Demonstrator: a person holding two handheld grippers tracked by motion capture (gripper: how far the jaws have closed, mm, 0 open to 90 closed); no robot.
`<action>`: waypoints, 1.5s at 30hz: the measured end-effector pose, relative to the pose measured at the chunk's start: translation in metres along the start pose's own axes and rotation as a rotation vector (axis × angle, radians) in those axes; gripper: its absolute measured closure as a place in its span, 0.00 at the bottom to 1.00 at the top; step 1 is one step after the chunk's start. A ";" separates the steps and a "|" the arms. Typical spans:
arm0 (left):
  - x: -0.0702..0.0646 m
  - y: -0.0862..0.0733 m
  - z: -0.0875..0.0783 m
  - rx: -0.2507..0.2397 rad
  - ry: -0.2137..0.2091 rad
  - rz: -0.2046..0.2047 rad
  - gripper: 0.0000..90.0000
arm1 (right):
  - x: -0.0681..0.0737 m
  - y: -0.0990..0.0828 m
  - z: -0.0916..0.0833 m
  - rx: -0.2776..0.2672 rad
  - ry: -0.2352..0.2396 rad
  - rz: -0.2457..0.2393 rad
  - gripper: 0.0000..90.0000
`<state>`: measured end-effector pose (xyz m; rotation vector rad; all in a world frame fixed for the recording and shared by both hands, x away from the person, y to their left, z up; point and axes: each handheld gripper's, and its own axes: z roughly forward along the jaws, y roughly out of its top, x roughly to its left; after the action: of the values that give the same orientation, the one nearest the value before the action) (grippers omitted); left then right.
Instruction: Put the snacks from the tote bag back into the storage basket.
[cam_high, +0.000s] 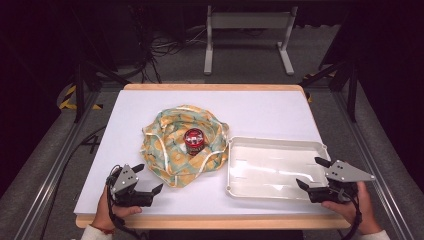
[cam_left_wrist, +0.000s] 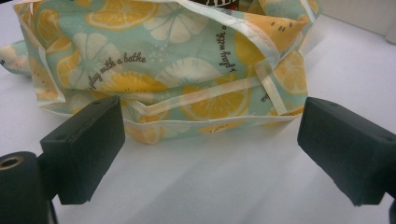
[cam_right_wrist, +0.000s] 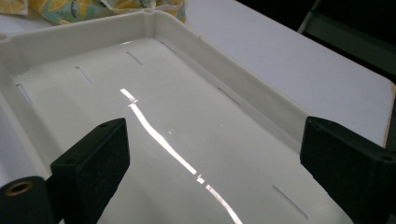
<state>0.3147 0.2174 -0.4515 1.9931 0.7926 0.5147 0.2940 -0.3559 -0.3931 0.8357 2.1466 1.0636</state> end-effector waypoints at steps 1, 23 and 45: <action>0.000 0.000 0.000 -0.001 0.003 0.000 0.09 | 0.000 0.003 0.002 -0.001 0.004 -0.003 0.11; -0.002 0.000 0.000 0.010 -0.008 0.003 0.09 | 0.020 0.068 0.052 0.000 0.126 -0.139 0.18; -0.001 -0.001 0.002 0.022 0.000 0.012 0.09 | 0.054 0.124 0.120 0.024 0.213 -0.225 0.17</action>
<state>0.3144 0.2159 -0.4530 2.0190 0.7897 0.5155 0.3815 -0.2008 -0.3626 0.4938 2.3678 1.0504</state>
